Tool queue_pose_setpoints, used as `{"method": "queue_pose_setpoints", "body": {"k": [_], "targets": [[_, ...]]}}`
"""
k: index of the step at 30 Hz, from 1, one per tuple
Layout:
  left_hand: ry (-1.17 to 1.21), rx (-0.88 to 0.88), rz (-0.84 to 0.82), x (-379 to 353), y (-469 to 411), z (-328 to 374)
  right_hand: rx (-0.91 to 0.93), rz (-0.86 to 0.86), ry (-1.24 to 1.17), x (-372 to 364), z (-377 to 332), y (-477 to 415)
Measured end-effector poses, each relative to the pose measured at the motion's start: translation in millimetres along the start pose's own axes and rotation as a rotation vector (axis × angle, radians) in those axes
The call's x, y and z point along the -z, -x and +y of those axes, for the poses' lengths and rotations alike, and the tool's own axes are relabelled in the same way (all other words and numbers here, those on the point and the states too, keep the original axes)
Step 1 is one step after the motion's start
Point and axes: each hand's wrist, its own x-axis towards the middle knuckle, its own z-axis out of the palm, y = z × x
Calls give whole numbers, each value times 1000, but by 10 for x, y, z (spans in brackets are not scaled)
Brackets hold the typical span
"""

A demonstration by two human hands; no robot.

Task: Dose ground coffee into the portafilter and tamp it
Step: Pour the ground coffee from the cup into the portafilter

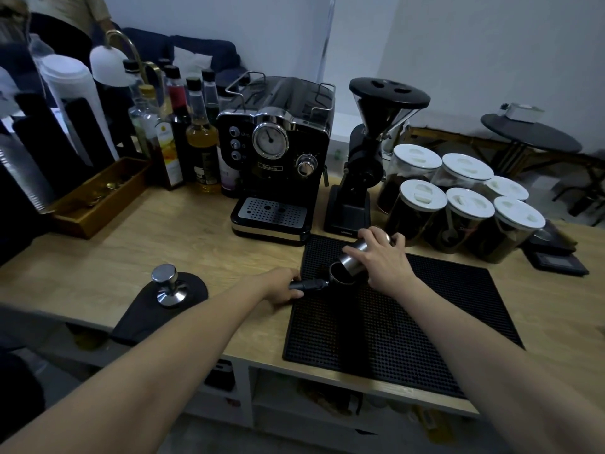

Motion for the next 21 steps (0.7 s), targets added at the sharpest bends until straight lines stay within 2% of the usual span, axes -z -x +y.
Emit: {"method": "queue_pose_setpoints", "body": {"k": [16, 21], "targets": [[-31, 7, 1, 17, -18, -7, -38, -10, -63, -33, -32, 21], [-29, 5, 5, 15, -13, -3, 11, -20, -65, -8, -72, -16]]}}
